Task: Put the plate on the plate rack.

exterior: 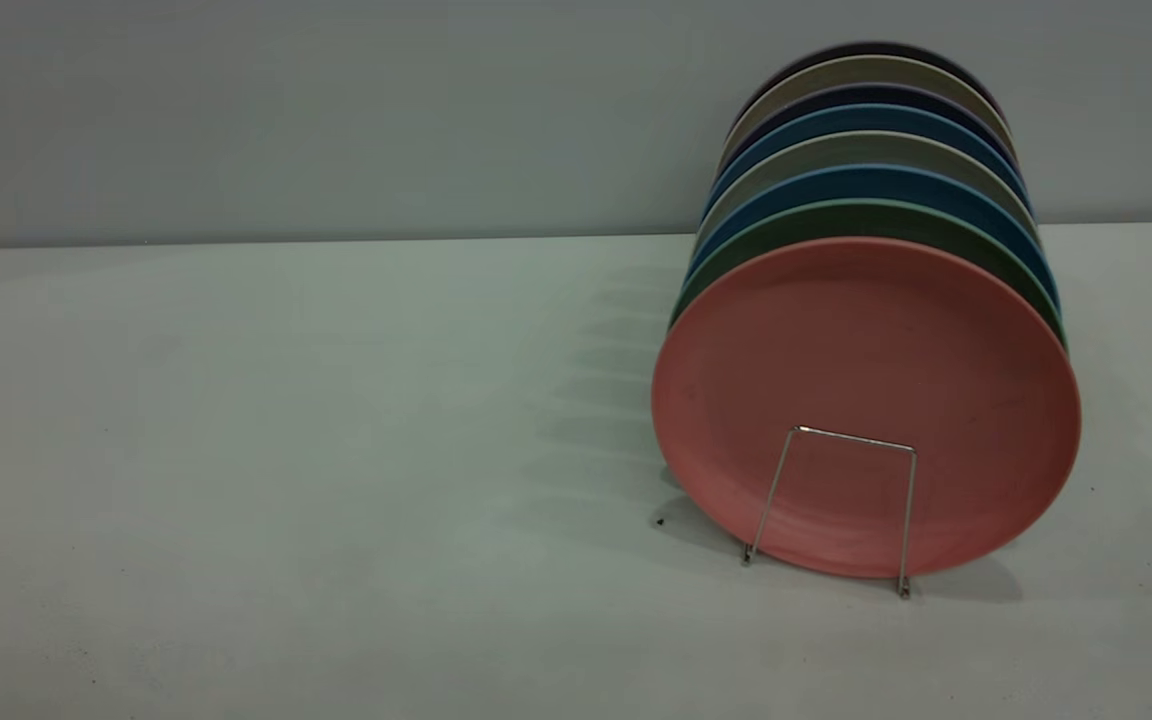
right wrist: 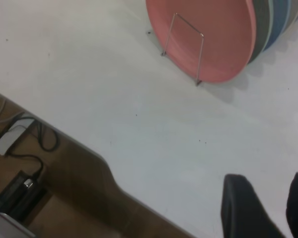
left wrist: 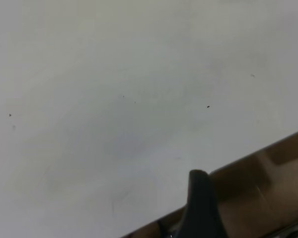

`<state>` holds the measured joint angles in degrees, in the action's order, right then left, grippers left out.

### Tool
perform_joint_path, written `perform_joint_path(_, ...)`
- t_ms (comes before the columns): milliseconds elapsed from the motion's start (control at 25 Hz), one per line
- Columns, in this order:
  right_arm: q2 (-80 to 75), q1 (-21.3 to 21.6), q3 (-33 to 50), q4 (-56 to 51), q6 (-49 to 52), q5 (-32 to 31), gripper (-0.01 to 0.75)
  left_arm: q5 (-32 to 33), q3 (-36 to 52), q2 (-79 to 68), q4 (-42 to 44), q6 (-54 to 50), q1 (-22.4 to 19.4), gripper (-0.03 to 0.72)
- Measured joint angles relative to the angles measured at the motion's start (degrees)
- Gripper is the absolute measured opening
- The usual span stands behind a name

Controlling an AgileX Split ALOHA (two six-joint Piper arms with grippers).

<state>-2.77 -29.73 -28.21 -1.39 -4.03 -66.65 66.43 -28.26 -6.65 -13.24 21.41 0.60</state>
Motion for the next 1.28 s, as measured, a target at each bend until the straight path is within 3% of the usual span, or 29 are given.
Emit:
perform_joint_path(600, 0.0, 0.2, 0.0, -0.1, 0.1, 0.0, 0.238, 0.0, 0.0, 0.0, 0.0, 0.0, 0.0, 0.583)
perform_joint_path(680, 0.1, 2.3, 0.0, -0.1, 0.1, 0.0, 0.238, 0.0, 0.0, 0.1, 0.0, 0.0, 0.0, 0.583)
perform_joint_path(920, 3.6, 15.3, 0.0, -0.1, 0.1, -0.3, 0.238, 0.0, 0.0, 5.7, -0.1, -0.1, -0.9, 0.583)
perform_joint_path(1040, 3.8, 19.8, 0.0, -0.1, 0.1, -0.4, 0.238, 0.1, 0.0, 7.7, -0.2, -0.1, -1.0, 0.583)
perform_joint_path(1280, 3.8, 24.8, 0.0, -0.1, 0.2, -0.4, 0.238, 0.1, 0.0, 7.9, -0.3, -0.1, -1.0, 0.583)
